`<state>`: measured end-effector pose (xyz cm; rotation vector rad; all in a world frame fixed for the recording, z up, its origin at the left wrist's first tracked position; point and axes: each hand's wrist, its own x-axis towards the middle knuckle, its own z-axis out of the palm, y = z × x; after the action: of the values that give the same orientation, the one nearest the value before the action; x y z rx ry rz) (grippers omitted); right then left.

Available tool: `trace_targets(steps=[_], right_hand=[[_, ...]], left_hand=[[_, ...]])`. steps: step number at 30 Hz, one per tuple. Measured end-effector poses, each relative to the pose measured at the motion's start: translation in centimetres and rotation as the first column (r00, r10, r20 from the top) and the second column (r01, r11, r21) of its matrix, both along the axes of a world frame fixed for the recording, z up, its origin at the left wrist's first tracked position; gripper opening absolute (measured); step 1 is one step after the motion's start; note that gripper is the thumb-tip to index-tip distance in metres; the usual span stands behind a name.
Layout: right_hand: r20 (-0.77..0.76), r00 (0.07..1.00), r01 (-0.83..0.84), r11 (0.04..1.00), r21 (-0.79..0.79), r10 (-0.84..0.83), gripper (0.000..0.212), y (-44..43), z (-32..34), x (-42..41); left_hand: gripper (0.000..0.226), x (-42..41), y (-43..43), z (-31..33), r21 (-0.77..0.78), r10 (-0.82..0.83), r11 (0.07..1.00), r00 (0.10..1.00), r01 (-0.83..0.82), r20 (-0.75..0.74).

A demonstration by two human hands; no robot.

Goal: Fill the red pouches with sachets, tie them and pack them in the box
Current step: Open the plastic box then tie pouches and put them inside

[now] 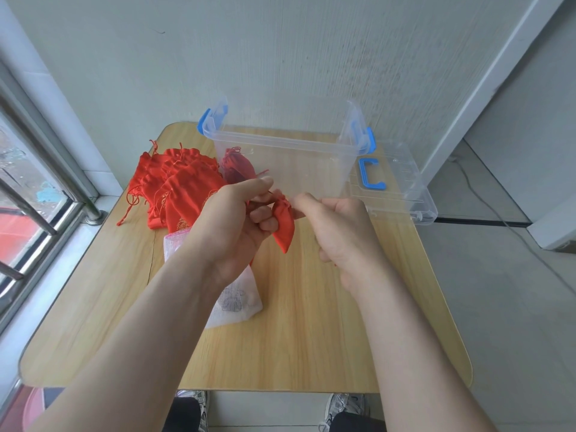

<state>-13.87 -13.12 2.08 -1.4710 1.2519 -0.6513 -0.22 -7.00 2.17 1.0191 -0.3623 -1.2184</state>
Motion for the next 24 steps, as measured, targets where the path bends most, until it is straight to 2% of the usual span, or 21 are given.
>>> trace_targets(steps=[3, 7, 10, 13, 17, 24], right_hand=[[0.004, 1.0, -0.006, 1.0, -0.001, 0.006, 0.025, -0.1, -0.1, 0.0], [-0.026, 0.999, 0.017, 1.0, -0.026, -0.018, 0.018, -0.4, -0.7, 0.1], [-0.021, 0.999, 0.027, 0.994, -0.101, -0.029, 0.005, -0.5, -1.1, 0.1], [0.054, 0.999, 0.001, 0.984, -0.177, 0.008, 0.011, -0.5, -1.0, 0.1], [0.133, 0.981, -0.111, 0.971, -0.213, 0.141, 0.013, -0.1, -0.6, 0.3], [0.104, 0.986, -0.087, 0.928, -0.362, 0.133, 0.006, -0.4, -1.4, 0.4]], left_hand=[[0.007, 0.2, 0.1, -0.2, 0.005, -0.039, 0.999, 0.999, 0.039, 0.032], [0.012, 0.4, 0.1, -0.6, 0.037, -0.032, 0.999, 0.992, 0.028, 0.12], [0.01, 0.3, 0.2, -0.6, 0.103, -0.069, 0.993, 0.976, 0.049, 0.206], [0.024, 0.0, 0.3, -0.7, 0.135, -0.129, 0.987, 0.945, 0.091, 0.302], [0.025, -0.1, 0.2, -1.2, 0.13, -0.171, 0.983, 0.892, 0.127, 0.419], [0.021, 0.0, 0.3, -1.0, 0.135, -0.18, 0.982, 0.88, 0.133, 0.439]])
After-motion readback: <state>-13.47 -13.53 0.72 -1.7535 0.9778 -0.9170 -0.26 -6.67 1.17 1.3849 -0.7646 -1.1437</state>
